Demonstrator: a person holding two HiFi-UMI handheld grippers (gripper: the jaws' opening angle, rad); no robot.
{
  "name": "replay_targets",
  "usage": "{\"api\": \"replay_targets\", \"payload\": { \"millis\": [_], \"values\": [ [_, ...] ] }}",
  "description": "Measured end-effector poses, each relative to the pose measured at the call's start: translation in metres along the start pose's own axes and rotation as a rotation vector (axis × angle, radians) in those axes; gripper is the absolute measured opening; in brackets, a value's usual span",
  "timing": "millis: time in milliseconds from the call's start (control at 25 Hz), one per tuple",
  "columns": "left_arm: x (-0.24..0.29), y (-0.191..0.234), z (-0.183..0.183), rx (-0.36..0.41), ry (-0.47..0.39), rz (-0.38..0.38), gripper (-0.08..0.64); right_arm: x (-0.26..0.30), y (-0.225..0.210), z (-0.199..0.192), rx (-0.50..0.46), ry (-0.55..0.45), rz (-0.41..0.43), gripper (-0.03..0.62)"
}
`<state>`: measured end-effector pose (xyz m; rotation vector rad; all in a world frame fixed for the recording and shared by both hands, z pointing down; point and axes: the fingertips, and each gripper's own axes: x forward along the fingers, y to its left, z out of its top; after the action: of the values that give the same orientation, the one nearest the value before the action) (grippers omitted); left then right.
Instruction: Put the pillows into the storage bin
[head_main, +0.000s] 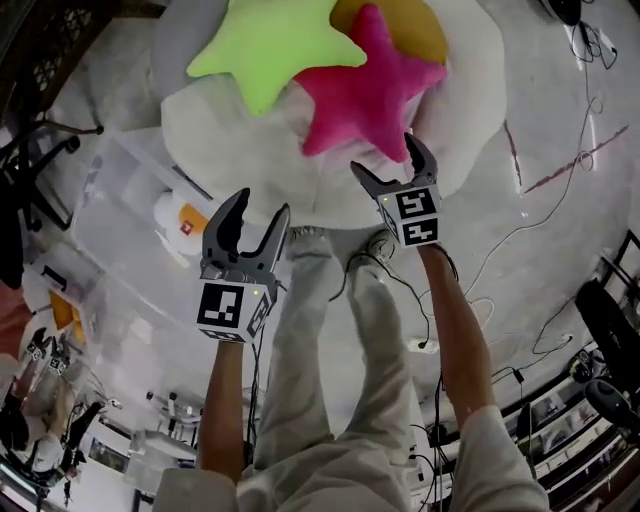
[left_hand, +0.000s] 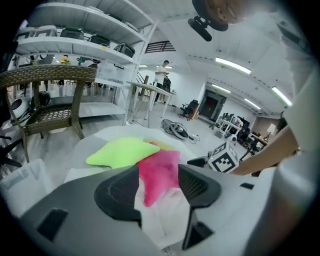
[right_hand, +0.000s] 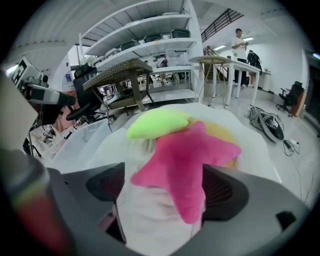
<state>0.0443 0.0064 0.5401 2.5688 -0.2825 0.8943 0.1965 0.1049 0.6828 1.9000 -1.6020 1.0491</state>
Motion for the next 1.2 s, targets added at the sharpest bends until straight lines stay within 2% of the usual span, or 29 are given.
{"api": "replay_targets", "payload": {
  "millis": [200, 400, 640, 800, 880, 1000, 1120, 1200],
  "values": [
    [0.028, -0.019, 0.007, 0.046, 0.02, -0.054, 0.233, 0.001, -0.029, -0.031, 0.04, 0.033, -0.027, 0.499],
    [0.046, -0.026, 0.003, 0.07, 0.026, -0.07, 0.233, 0.031, -0.045, -0.066, 0.022, 0.121, -0.015, 0.52],
    [0.055, -0.028, -0.018, 0.043, 0.049, -0.094, 0.233, 0.08, -0.063, -0.1, 0.039, 0.236, 0.001, 0.523],
    [0.058, -0.024, -0.036, 0.031, 0.069, -0.092, 0.233, 0.104, -0.063, -0.12, -0.048, 0.33, 0.025, 0.523],
    [0.058, -0.022, -0.041, 0.023, 0.073, -0.091, 0.233, 0.112, -0.067, -0.124, -0.08, 0.351, 0.017, 0.523],
    [0.059, -0.018, -0.042, 0.018, 0.075, -0.086, 0.233, 0.125, -0.073, -0.114, -0.069, 0.359, 0.002, 0.523],
    [0.061, -0.016, -0.043, 0.013, 0.071, -0.081, 0.232, 0.132, -0.073, -0.113, -0.063, 0.386, 0.028, 0.522],
    [0.061, -0.016, -0.042, 0.001, 0.07, -0.077, 0.233, 0.131, -0.07, -0.114, -0.057, 0.387, 0.043, 0.474]
  ]
}}
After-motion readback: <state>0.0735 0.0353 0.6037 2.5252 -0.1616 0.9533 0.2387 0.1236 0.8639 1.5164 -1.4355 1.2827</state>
